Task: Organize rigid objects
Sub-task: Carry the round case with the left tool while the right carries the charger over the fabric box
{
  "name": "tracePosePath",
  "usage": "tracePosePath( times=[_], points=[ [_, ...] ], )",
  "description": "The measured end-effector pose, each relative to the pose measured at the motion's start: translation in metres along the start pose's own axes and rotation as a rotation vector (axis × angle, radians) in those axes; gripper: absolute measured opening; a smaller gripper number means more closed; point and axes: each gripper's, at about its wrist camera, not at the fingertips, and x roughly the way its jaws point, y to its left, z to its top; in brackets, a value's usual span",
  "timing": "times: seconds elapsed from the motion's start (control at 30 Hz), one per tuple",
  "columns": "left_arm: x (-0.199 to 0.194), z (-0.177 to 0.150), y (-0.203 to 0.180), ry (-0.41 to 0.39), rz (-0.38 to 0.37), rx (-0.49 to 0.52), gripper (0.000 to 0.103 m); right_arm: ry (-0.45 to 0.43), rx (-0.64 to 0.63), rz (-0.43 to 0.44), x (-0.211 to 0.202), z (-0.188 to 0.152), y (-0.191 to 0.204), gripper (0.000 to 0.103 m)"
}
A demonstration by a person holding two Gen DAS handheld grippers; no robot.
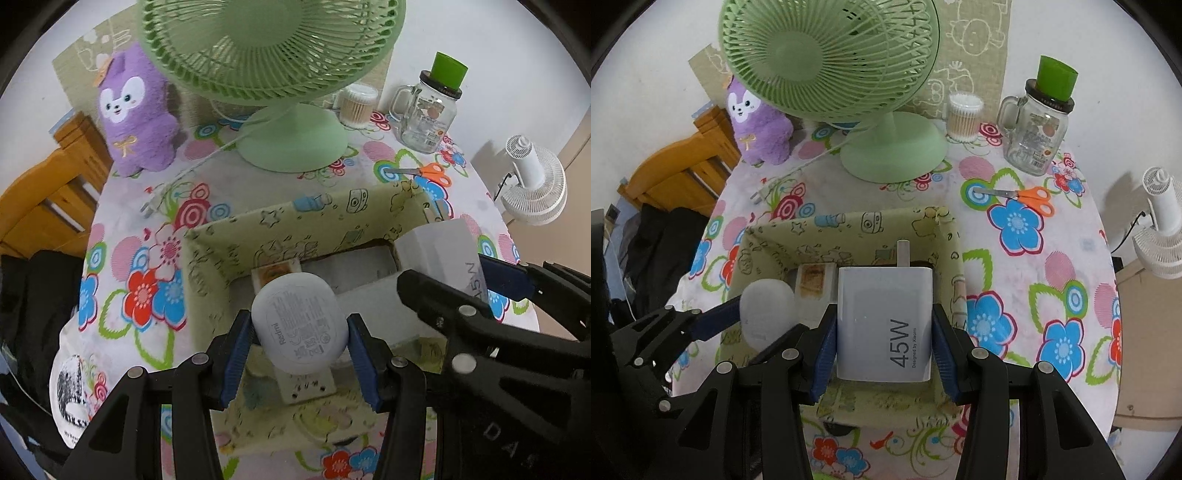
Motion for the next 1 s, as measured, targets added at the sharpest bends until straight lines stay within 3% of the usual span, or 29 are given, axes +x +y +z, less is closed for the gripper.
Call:
tracePosePath(
  times=[0.63,0.77,1.0],
  points=[
    [0.036,0.026,-0.009,0.015,-0.048,0.022,0.054,0.021,0.024,0.007,0.028,0.021,-0.015,0.051],
    [0.036,0.026,-0.01,0.002,-0.054,0.028,0.073,0.027,0.025,0.009,0.032,0.022,-0.016,0.051],
    [0.034,0.025,-0.007,0.01,-0.022,0.043,0.086,0.035,0.014,0.008,0.039,0.025,-0.013,0.05]
  ],
)
